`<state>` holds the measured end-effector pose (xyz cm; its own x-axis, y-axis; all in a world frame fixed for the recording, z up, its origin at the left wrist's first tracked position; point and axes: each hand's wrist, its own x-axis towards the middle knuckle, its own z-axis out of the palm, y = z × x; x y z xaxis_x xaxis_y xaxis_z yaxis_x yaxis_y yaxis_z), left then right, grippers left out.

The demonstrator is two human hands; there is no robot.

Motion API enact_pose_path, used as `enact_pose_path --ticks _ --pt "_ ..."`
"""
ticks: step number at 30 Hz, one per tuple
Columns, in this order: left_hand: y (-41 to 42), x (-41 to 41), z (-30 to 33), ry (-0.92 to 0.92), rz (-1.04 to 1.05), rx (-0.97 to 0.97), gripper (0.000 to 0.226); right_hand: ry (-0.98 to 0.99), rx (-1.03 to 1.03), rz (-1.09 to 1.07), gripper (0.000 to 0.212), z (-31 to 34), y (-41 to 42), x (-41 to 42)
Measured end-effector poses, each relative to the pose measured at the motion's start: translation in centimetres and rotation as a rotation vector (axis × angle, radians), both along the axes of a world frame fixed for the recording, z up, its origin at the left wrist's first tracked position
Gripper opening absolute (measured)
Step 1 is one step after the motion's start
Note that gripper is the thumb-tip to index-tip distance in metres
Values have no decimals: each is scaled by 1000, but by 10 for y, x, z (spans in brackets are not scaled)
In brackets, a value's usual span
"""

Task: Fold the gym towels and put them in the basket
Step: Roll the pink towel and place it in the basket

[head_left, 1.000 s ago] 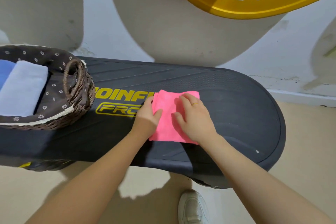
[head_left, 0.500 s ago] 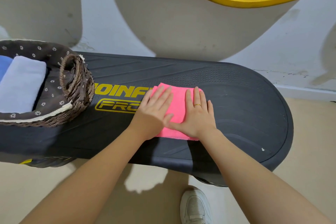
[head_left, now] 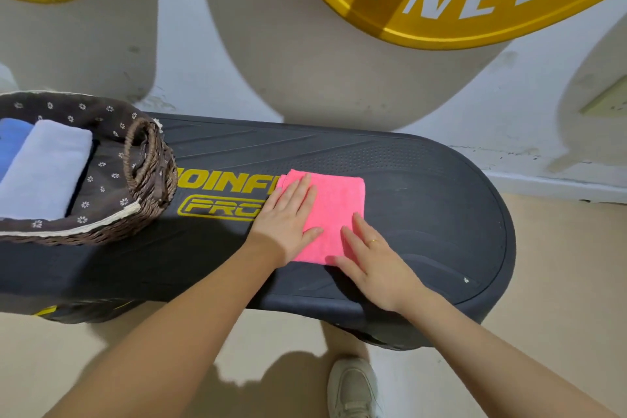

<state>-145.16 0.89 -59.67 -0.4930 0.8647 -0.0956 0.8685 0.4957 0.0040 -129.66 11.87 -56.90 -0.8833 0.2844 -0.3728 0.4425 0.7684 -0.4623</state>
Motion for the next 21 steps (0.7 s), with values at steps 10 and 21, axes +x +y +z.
enact_pose_path --ticks 10,21 --pt "-2 12 -6 -520 38 226 53 113 -372 -680 33 -7 9 -34" --pt "-2 -11 13 -1617 706 952 40 366 -313 -366 23 28 -25 -69"
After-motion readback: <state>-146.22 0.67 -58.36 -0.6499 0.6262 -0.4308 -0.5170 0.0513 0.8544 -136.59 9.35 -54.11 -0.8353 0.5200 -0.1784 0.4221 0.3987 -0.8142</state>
